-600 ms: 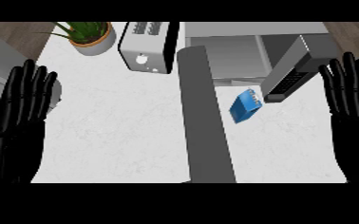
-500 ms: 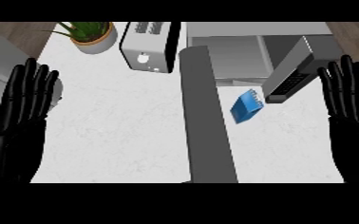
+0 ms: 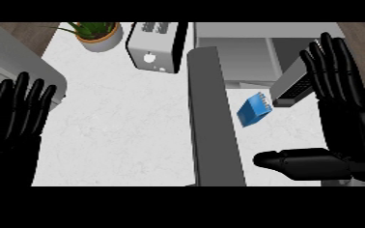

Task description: Pick up the milk, place it into the microwave and close the microwave

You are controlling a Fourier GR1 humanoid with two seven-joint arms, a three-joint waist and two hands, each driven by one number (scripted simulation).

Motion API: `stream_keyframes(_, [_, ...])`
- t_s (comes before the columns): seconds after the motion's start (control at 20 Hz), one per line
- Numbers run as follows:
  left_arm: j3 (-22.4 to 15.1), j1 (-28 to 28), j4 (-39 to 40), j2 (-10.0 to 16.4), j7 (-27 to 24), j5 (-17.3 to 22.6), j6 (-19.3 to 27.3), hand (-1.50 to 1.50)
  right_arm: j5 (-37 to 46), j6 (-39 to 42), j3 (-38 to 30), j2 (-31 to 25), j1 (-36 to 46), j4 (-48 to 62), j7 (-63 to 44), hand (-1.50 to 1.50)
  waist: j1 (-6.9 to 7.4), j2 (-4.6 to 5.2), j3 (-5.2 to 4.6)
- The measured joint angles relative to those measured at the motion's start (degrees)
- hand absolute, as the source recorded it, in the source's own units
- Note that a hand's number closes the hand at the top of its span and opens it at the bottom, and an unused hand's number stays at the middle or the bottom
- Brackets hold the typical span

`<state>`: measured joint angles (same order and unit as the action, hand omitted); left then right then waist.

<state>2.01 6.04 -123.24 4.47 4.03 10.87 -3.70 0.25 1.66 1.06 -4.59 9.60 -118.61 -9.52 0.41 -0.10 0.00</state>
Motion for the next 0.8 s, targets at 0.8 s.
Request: stream_keyframes(0.8, [8.4, 19.3, -11.6, 0.0, 0.1, 11.5, -11.0, -1.50, 5.1, -2.4, -0.1, 1.4, -3.7, 7.4, 3.6, -1.50, 0.16, 0.01, -0.01])
